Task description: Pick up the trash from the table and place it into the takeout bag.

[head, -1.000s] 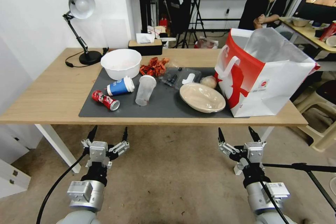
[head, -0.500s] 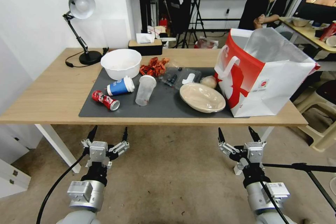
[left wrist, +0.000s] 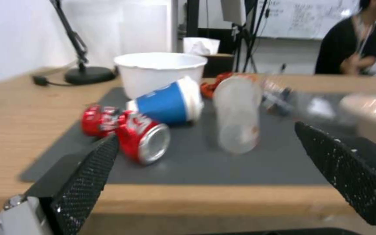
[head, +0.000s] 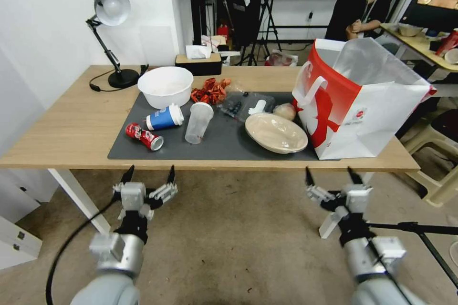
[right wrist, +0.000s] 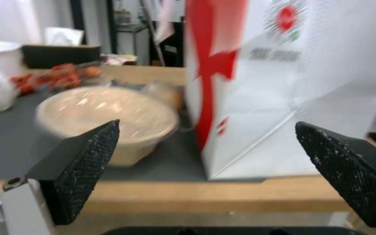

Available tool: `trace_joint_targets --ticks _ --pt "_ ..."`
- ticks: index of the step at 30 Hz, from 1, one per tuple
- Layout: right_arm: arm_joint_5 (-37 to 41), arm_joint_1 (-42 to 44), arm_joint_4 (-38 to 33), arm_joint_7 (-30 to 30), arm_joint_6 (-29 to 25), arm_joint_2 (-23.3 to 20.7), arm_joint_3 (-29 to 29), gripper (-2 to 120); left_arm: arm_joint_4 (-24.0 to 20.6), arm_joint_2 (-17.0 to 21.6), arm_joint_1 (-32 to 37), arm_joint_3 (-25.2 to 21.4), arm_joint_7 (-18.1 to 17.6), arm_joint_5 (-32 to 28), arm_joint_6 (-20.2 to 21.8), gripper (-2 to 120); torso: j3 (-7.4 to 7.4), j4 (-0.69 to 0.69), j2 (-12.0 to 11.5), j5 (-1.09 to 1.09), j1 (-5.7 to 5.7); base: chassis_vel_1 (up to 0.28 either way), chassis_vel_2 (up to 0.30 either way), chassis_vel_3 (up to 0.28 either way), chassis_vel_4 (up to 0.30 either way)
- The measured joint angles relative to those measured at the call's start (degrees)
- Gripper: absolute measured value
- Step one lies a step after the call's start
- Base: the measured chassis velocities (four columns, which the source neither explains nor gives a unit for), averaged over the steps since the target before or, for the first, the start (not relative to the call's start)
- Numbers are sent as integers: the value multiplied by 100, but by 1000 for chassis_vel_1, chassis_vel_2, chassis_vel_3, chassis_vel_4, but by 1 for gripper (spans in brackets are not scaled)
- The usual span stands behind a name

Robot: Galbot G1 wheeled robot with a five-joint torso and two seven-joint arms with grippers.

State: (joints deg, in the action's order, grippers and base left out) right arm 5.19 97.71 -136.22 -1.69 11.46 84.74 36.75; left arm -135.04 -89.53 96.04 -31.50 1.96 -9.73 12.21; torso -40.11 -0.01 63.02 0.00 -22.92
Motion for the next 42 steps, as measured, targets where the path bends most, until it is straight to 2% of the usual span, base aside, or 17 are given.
trace_joint_targets --ticks 2,5,10,18,21,25,32,42 --pt "194 -202 -164 -69 414 -44 205 100 -25 -30 -95 -32 68 -124 104 100 0 0 0 1 0 0 0 0 0" --pt "575 -426 -175 -147 493 -140 300 100 -24 -32 -110 -48 96 -135 94 100 0 1 0 1 0 0 0 0 0" --pt "1003 -572 -96 -263 392 -289 282 100 14 -49 -93 -49 122 -93 -16 100 0 2 0 1 -1 0 0 0 0" --pt "1740 -715 233 -556 93 -460 -102 100 65 -63 -107 -35 199 -15 -136 100 0 0 0 0 0 0 0 0 0" --pt "2504 -889 565 -844 39 -477 -395 100 103 -16 -137 -24 238 -13 -151 100 0 1 0 0 0 0 0 0 0" --pt "2998 -1090 887 -994 -39 -445 -508 100 149 69 -169 -20 262 -20 -164 100 0 -1 0 0 -1 0 0 0 0" --pt "3767 -1532 1230 -1221 101 -452 -678 100 149 101 -145 -71 264 -25 -191 100 0 1 0 0 0 0 0 0 0" --pt "4289 -2033 1612 -1402 189 -432 -890 100 151 98 -148 -75 266 -23 -203 100 0 1 0 0 -1 0 0 0 0"
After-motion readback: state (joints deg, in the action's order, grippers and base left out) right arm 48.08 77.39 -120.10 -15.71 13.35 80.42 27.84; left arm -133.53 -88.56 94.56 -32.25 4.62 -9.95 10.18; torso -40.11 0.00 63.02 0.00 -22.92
